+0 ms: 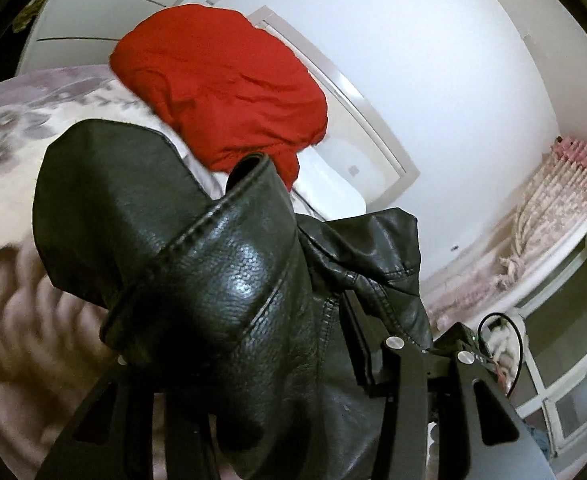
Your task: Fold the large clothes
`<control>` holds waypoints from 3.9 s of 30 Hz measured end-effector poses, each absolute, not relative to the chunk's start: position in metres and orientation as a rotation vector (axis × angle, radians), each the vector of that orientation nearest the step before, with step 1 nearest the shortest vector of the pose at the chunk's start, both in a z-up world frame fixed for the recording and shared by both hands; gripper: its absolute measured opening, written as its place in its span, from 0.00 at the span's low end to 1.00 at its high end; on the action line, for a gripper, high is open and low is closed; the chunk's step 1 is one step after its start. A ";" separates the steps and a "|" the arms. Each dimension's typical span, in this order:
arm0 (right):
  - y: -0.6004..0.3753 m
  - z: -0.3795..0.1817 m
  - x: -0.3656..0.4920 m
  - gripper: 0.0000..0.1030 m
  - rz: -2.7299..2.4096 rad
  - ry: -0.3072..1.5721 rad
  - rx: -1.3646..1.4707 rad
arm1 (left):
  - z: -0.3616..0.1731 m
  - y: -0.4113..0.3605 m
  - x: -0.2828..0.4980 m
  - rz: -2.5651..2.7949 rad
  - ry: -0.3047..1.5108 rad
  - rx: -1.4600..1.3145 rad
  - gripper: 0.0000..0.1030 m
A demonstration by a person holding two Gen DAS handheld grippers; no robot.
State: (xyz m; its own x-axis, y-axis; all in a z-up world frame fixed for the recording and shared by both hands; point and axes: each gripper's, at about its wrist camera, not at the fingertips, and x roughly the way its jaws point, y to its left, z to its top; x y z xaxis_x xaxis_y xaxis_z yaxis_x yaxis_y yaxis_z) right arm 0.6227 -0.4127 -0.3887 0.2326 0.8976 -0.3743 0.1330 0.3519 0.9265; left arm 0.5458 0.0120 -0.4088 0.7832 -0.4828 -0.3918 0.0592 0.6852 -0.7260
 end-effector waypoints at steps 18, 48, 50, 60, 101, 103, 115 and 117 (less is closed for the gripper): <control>-0.501 -0.530 0.799 0.74 0.497 1.434 0.912 | -0.550 -0.044 0.654 -0.293 0.908 -0.502 0.96; -0.397 -0.241 0.500 0.84 -0.222 1.109 0.118 | -0.314 -0.066 0.489 -0.120 0.899 0.058 0.97; -0.389 -0.199 0.465 0.84 -0.225 1.073 0.103 | -0.286 -0.064 0.464 -0.118 0.893 0.046 0.97; -0.362 -0.027 0.318 0.84 -0.220 0.922 0.107 | -0.156 -0.048 0.345 -0.091 0.800 0.028 0.97; -0.332 0.159 0.153 0.89 -0.151 0.773 0.050 | -0.052 -0.044 0.217 -0.055 0.703 0.028 0.97; -0.333 0.161 0.152 0.89 -0.151 0.769 0.050 | -0.053 -0.043 0.217 -0.056 0.704 0.028 0.97; -0.331 0.166 0.154 0.90 -0.143 0.761 0.052 | -0.051 -0.043 0.217 -0.053 0.697 0.027 0.97; -0.331 0.168 0.157 0.90 -0.138 0.762 0.053 | -0.051 -0.043 0.217 -0.052 0.696 0.024 0.97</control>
State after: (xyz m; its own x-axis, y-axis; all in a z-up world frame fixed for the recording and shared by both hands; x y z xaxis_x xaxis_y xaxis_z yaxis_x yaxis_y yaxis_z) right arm 0.1569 -0.3311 0.1675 0.7149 -0.1058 -0.6911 0.1441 0.9896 -0.0024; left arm 0.2172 -0.0430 -0.0510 0.7660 -0.0397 -0.6416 0.0560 0.9984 0.0051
